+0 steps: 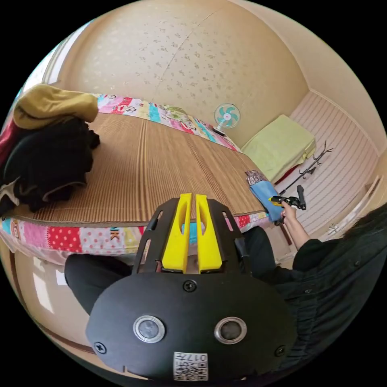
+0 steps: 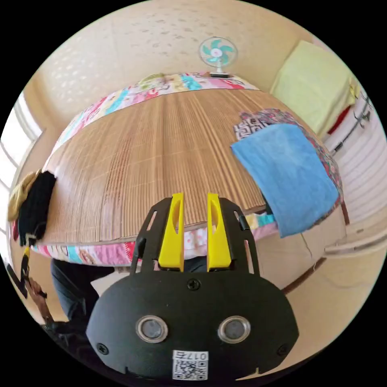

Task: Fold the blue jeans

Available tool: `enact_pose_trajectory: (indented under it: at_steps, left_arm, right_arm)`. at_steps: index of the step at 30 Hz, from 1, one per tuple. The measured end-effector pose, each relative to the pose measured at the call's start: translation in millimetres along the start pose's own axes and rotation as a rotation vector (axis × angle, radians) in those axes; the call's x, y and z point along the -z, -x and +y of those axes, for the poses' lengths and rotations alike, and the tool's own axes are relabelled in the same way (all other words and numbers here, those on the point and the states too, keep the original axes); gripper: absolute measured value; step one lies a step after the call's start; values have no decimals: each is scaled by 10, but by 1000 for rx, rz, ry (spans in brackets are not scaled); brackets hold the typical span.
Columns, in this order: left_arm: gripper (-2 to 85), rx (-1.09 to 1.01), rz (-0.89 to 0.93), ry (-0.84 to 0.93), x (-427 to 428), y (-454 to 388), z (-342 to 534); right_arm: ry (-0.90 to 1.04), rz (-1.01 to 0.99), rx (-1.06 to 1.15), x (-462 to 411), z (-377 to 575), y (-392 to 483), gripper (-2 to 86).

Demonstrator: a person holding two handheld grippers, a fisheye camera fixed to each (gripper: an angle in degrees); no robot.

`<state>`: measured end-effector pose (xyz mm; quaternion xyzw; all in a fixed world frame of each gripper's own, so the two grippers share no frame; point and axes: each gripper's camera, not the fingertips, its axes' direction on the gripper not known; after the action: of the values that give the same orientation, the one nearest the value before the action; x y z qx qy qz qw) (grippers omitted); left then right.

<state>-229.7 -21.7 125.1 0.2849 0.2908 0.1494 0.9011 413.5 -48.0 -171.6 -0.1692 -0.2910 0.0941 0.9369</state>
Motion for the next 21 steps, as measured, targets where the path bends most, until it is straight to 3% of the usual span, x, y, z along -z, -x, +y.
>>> enact_pose_trajectory:
  at_steps: [1, 3, 5, 7, 9, 11, 13, 15, 17, 19, 21]
  left_arm:
    - [7, -4, 33, 24, -97, -47, -57]
    - [-3, -29, 75, 114, -420, -283, -201]
    - [-6, -51, 50, 141, -559, -470, -217]
    - [-6, -66, 44, 160, -659, -620, -190]
    - [-4, -41, 54, 192, -765, -690, -119]
    - [-3, -2, 60, 207, -816, -664, -47]
    - [-2, 44, 56, 223, -851, -596, 13]
    - [-2, 94, 51, 236, -882, -498, 52]
    - [-2, 109, 53, 249, -914, -451, 43]
    - [-1, 113, 49, 263, -944, -434, 9]
    - [0, 114, 40, 254, -929, -436, -39]
  right_arm:
    - [-3, -62, -161, 53, -164, -454, 77]
    - [-102, -205, -208, 115, -296, -871, 69]
    - [-133, -137, -286, -37, -415, -1137, 61]
    - [70, -26, -349, -641, -649, -1321, 48]
    - [59, -56, -413, -646, -705, -1295, 32]
    - [21, -128, -337, -385, -793, -1003, 20]
    - [-158, -348, -133, 155, -702, -363, 12]
    - [-185, -480, 59, 424, -574, 242, 10]
    - [-169, -555, 255, 549, -346, 837, 9]
    - [-60, -972, 610, 559, 58, 1444, 11]
    - [13, -1137, 676, 474, 303, 1630, 15]
